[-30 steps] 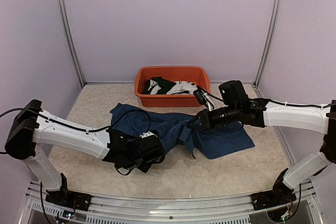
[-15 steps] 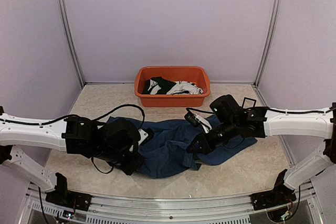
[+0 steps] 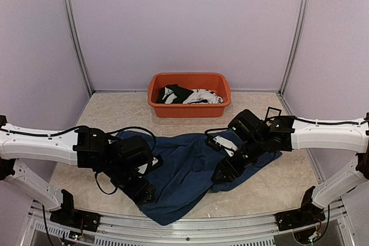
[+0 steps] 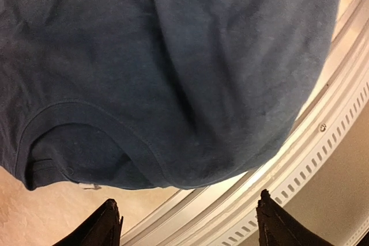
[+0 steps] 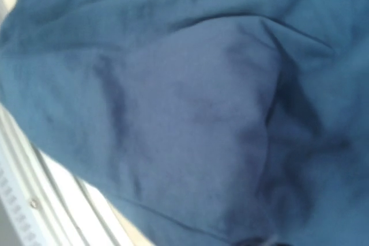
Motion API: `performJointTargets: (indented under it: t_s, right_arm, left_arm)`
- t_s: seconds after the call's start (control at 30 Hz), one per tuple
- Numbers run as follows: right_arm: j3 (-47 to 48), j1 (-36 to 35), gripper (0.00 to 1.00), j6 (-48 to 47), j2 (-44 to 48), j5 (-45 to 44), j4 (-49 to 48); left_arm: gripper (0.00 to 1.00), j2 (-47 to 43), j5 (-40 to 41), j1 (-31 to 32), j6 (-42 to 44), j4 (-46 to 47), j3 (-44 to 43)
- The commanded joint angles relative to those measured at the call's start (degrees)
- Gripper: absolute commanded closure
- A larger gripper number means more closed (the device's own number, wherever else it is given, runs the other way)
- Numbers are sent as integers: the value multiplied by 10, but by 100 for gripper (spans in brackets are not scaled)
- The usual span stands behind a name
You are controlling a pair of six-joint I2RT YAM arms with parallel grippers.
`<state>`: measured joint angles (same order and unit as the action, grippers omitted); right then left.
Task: Pin the brooch onto the clothing
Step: Flatten out the crumpled clothing at the center of the board.
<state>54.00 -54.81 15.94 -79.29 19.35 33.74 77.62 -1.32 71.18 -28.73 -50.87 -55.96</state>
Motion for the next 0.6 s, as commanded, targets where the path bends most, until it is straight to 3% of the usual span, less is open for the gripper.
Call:
performJointTargets:
  t_s: [0.0,0.13,0.3,0.4,0.57]
  right_arm:
    - [46,11,27,-25,42,-25,22]
    - [65,57,16,-36,67,-10,0]
    - [78,116,18,-39,40,-86,-30]
    - [77,152,29,-40,-2,-104,-71]
    - [83,205,58,-41,-90,-70,-135]
  left_arm:
    - [12,-48,47,-54,-48,-19,-3]
    - [12,-110,74,-130,-119,-22,16]
    - [28,-157,73,-191,-205,8,61]
    - [38,-160,54,-206,-244,43,88]
    - [57,-131,32,-246,-280,93,119]
